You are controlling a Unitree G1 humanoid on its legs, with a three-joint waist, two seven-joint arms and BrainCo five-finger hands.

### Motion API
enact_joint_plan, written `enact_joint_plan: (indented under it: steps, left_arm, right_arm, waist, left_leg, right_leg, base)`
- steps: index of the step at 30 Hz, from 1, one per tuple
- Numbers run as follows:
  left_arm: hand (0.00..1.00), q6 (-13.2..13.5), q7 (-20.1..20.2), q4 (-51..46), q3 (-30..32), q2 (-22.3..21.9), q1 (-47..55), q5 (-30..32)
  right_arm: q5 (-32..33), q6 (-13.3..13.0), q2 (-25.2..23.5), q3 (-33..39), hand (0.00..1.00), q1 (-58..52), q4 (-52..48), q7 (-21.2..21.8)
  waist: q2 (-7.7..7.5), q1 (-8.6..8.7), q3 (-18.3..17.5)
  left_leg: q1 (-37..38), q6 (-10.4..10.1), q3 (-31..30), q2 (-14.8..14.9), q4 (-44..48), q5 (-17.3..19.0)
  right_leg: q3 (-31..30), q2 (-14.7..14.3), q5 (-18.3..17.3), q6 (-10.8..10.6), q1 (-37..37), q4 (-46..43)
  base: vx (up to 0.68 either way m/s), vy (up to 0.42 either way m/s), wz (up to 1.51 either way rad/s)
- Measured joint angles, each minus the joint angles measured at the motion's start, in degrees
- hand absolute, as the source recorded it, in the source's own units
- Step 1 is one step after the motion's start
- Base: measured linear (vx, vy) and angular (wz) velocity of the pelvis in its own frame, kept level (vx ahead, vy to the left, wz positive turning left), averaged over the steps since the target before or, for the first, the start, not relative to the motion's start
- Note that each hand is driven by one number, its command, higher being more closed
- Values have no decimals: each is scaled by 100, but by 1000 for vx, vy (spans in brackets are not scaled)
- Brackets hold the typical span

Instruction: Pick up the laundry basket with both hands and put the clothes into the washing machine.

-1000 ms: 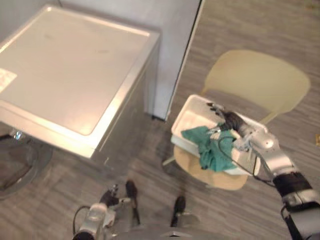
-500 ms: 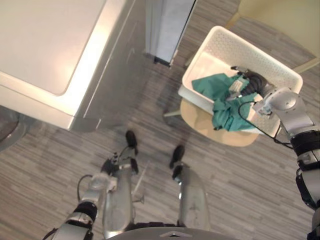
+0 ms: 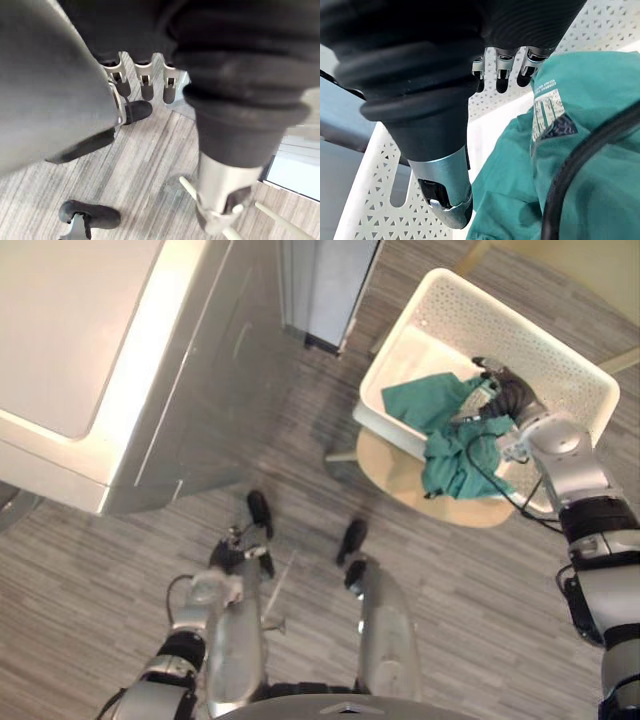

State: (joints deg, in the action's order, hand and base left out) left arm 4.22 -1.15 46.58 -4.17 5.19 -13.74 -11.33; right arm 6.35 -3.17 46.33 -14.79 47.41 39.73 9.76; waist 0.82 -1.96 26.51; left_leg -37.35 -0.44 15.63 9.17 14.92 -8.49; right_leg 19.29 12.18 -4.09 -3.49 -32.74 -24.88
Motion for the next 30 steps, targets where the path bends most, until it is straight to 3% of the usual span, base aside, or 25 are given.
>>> enact_joint_plan:
  steps: [11,14,17,25,26,27,28,30]
  left_arm:
    - [0,-9,1,-674,-1,6,-22,23]
    - [0,-2,-4,-1175,45,66,-10,59]
    - [0,-10,-44,-1582,191,137,9,152]
    - [0,-5,-225,-2572,451,95,357,151]
    - [0,-14,-225,-2574,465,91,405,152]
    - [0,-22,-225,-2574,474,85,423,152]
    - [0,-60,-225,-2577,545,113,418,152]
    - [0,-63,-227,-2562,653,62,452,152]
  right_arm:
    - [11,41,-127,-67,0,-341,128,223]
    - [24,-55,-45,-56,0,-596,-288,354]
    - [50,-214,141,-40,0,-687,-504,454]
    - [7,-345,419,354,0,-854,-556,634]
    - [-10,-345,433,463,100,-916,-536,634]
    - [-23,-344,452,483,100,-921,-508,634]
    - [-188,-343,548,614,100,-1019,-489,626]
    - [-266,-337,555,659,100,-1070,-444,587]
  waist:
    - [-10,-26,-7]
    - [-99,27,-50]
    - [-295,36,-91]
    - [-485,4,-208]
    - [-498,-22,-217]
    - [-498,-32,-217]
    - [-535,-74,-249]
    - [-656,-147,-385]
  left_leg:
    - [-570,-2,46,49,6,-5]
    - [-969,4,183,111,13,-5]
    - [-1314,1,224,145,22,-130]
    - [-2043,5,191,185,192,-131]
    - [-2103,4,205,182,186,-129]
    - [-2127,-10,215,182,177,-118]
    - [-2236,-232,392,205,270,100]
    - [-2510,220,148,304,1095,248]
  right_leg:
    - [200,71,-34,38,-493,-95]
    - [354,169,-151,59,-867,-308]
    - [480,237,-238,112,-1232,-491]
    - [726,454,-513,175,-1868,-978]
    - [762,481,-513,174,-1919,-1008]
    - [798,495,-510,174,-1928,-1009]
    - [892,611,-433,235,-1992,-884]
    - [895,702,-374,251,-2145,-902]
  base:
    - [29,-48,6]
    - [15,-63,25]
    - [9,-60,17]
    - [-24,-39,18]
    - [-33,-21,13]
    - [-41,-2,25]
    - [-24,27,21]
    - [30,4,-11]
